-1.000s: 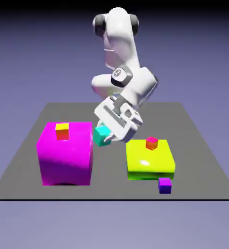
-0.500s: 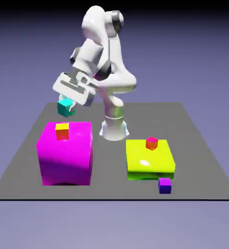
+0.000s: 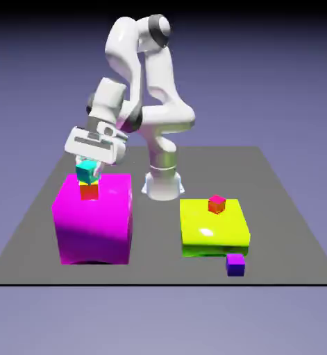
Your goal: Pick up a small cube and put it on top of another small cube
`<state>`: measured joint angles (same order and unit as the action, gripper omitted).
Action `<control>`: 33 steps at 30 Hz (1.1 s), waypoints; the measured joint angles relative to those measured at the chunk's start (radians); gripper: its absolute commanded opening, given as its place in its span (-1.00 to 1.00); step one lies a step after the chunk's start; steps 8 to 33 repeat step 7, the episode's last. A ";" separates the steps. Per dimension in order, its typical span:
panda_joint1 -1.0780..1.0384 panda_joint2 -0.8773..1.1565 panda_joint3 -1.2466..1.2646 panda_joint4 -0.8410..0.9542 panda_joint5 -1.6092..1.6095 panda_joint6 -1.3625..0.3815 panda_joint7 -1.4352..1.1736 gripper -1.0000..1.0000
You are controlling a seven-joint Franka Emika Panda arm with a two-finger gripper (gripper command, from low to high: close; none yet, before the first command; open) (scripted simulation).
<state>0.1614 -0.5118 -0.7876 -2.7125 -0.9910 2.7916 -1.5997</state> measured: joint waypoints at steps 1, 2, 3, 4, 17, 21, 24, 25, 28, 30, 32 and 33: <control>-0.001 -0.036 0.014 -0.001 0.013 -0.038 -0.011 1.00; -0.002 -0.072 0.029 -0.002 0.025 -0.075 -0.023 1.00; -0.002 -0.109 0.043 -0.003 0.038 -0.113 -0.034 1.00; -0.003 -0.145 0.058 -0.003 0.051 -0.151 -0.045 1.00; -0.006 -0.253 0.101 -0.006 0.089 -0.264 -0.079 1.00; -0.006 -0.253 0.101 -0.006 0.089 -0.264 -0.079 1.00; -0.006 -0.253 0.101 -0.006 0.089 -0.264 -0.079 1.00; -0.006 -0.253 0.101 -0.006 0.089 -0.264 -0.079 1.00; -0.006 -0.253 0.101 -0.006 0.089 -0.264 -0.079 1.00; -0.006 -0.253 0.101 -0.006 0.089 -0.264 -0.079 1.00; -0.006 -0.253 0.101 -0.006 0.089 -0.264 -0.079 1.00; -0.006 -0.253 0.101 -0.006 0.089 -0.264 -0.079 1.00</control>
